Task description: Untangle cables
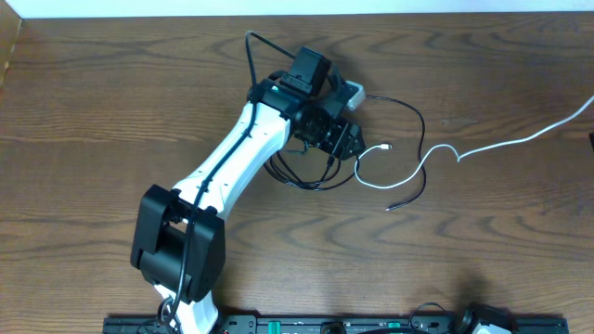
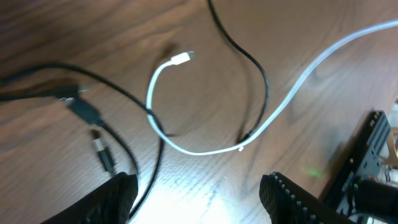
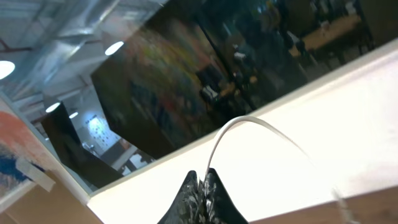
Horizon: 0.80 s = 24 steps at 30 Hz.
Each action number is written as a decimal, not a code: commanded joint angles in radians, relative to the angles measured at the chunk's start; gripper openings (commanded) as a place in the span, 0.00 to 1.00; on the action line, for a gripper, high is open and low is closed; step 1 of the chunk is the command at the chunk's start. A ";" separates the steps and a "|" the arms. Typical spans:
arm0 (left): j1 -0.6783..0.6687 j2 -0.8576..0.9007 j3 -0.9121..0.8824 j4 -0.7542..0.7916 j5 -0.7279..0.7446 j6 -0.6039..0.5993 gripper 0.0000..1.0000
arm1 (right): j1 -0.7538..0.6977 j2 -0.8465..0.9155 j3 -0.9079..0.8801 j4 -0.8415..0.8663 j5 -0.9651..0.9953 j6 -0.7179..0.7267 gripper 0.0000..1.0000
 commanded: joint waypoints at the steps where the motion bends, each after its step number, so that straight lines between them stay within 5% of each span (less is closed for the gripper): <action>1: -0.046 0.006 -0.006 0.003 0.026 0.075 0.68 | -0.052 0.007 0.003 -0.017 -0.096 -0.015 0.01; 13: -0.142 0.060 -0.006 0.016 0.034 0.179 0.68 | -0.209 0.024 0.002 -0.074 -0.265 -0.016 0.01; 24: -0.184 0.193 -0.006 0.106 0.201 0.230 0.68 | -0.233 0.079 0.002 -0.089 -0.360 -0.003 0.01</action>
